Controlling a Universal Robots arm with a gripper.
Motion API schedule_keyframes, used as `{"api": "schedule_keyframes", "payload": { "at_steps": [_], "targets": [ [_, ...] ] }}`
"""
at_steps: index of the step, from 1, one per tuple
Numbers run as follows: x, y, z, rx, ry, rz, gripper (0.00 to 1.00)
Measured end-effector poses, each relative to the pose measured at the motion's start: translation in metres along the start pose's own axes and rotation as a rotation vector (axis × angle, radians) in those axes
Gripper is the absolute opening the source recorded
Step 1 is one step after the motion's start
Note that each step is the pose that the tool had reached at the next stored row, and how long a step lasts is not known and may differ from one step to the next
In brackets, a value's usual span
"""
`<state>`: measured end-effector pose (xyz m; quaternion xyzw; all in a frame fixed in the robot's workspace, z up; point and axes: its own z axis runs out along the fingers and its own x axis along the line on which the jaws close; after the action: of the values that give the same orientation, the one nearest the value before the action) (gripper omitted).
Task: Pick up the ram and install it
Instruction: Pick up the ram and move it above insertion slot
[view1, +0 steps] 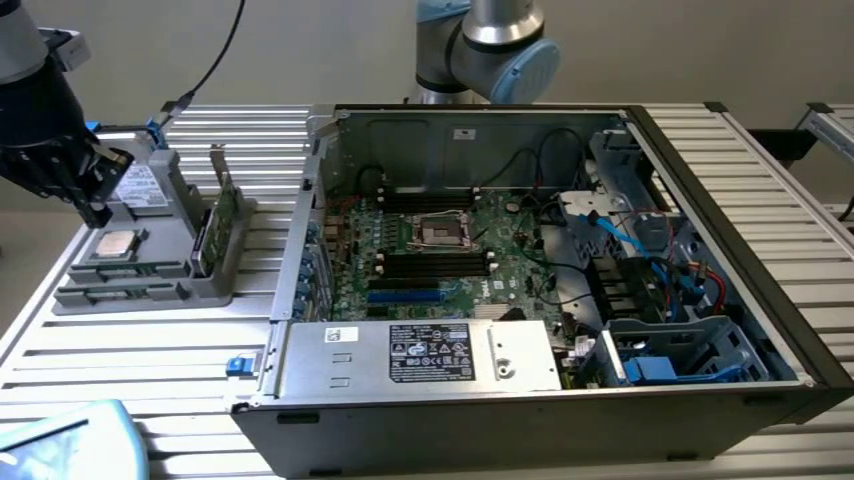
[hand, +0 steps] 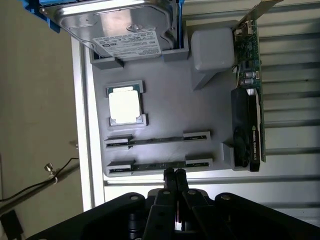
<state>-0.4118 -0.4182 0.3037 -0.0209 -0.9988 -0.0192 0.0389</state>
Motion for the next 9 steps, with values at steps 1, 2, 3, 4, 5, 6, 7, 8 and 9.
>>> {"api": "schedule_keyframes", "payload": {
  "at_steps": [1, 2, 3, 4, 5, 6, 7, 8, 9],
  "targets": [
    [0.0, 0.0, 0.0002, 0.0014, 0.0006, -0.018, 0.1],
    [0.0, 0.0, 0.0003, 0.0029, 0.0013, -0.036, 0.1],
    [0.0, 0.0, 0.0005, 0.0043, 0.0019, -0.055, 0.1],
    [-0.0001, 0.0, 0.0007, 0.0056, 0.0025, -0.072, 0.1],
    [-0.0001, 0.0, 0.0009, 0.0071, 0.0032, -0.091, 0.1],
    [-0.0001, 0.0, 0.001, 0.0086, 0.0039, -0.109, 0.1],
    [-0.0001, 0.0, 0.0011, 0.0099, 0.0046, -0.126, 0.1],
    [-0.0001, -0.0001, 0.0013, 0.0114, 0.0052, -0.144, 0.1],
    [-0.0001, 0.0, 0.0014, 0.0127, 0.0058, -0.162, 0.1]
  ]
}}
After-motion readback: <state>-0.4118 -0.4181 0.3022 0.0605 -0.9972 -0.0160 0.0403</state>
